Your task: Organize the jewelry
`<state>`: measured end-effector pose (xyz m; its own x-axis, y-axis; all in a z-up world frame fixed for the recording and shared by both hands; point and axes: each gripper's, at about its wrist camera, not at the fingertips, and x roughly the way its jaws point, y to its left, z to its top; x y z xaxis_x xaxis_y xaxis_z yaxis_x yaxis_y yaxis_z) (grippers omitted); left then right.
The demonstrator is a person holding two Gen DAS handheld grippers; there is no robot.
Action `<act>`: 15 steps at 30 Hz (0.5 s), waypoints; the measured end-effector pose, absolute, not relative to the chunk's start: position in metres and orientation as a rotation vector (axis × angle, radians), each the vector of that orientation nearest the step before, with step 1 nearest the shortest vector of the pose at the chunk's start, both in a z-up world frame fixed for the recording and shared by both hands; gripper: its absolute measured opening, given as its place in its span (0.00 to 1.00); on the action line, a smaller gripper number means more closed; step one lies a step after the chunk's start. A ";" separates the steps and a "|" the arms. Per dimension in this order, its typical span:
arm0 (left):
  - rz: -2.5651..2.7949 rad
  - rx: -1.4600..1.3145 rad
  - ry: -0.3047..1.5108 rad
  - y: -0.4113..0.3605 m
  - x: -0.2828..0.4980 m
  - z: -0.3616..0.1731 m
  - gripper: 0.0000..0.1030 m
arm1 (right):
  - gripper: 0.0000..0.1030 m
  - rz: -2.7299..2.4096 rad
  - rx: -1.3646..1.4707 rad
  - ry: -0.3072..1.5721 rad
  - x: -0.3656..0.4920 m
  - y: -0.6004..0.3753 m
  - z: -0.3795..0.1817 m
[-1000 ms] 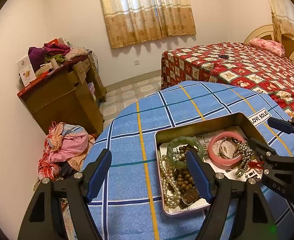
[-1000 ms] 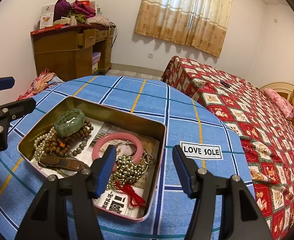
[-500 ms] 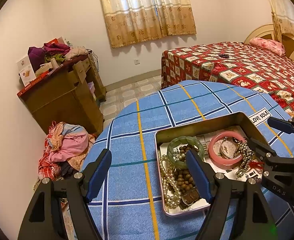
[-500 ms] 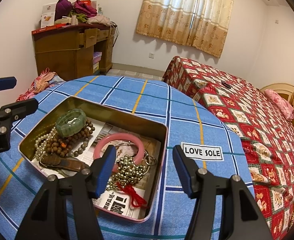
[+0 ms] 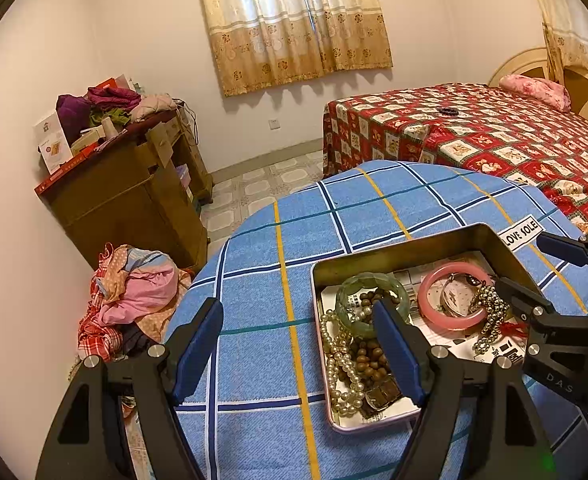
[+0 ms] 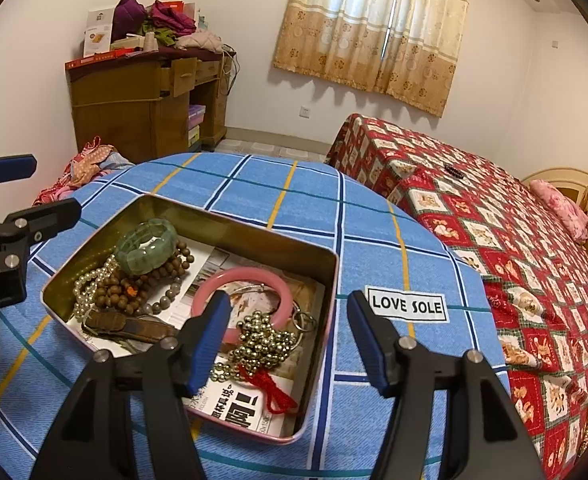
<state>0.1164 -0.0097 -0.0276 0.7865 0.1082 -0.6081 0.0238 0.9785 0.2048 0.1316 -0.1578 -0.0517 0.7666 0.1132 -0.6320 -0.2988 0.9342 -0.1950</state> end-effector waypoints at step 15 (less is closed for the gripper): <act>0.045 0.208 0.671 -0.012 0.115 -0.027 0.75 | 0.63 0.224 -0.297 0.662 0.131 -0.158 -0.052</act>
<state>0.1155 -0.0119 -0.0273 0.7833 0.1082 -0.6122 0.0258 0.9782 0.2059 0.1312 -0.1575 -0.0518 0.7673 0.1090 -0.6319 -0.2965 0.9341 -0.1989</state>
